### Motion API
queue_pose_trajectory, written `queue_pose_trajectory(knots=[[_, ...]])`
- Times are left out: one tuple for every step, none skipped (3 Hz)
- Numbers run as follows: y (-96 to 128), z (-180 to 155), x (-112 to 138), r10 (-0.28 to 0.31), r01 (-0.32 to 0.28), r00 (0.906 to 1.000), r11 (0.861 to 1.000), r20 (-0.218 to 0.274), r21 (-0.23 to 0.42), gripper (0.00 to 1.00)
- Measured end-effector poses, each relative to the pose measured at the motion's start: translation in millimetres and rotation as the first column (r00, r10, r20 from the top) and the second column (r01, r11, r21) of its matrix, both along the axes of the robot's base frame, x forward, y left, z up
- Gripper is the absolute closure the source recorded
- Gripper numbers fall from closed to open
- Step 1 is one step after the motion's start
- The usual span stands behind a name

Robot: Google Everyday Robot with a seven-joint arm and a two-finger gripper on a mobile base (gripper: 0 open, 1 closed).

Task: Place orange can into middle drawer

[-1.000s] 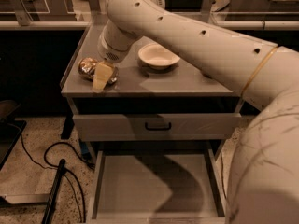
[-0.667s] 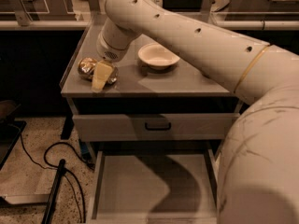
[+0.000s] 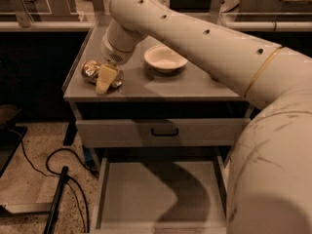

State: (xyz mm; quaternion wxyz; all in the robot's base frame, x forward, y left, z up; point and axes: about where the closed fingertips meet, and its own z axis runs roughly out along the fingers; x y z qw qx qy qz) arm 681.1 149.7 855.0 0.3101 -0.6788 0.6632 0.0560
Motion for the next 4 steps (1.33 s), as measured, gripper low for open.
queue_pose_trajectory(knots=[[0.0, -0.1, 0.0, 0.0, 0.0, 1.0, 1.0, 0.0, 0.0, 0.42], [0.0, -0.1, 0.0, 0.0, 0.0, 1.0, 1.0, 0.0, 0.0, 0.64], [0.1, -0.1, 0.0, 0.0, 0.0, 1.0, 1.0, 0.0, 0.0, 0.87], [0.1, -0.1, 0.0, 0.0, 0.0, 1.0, 1.0, 0.0, 0.0, 1.0]])
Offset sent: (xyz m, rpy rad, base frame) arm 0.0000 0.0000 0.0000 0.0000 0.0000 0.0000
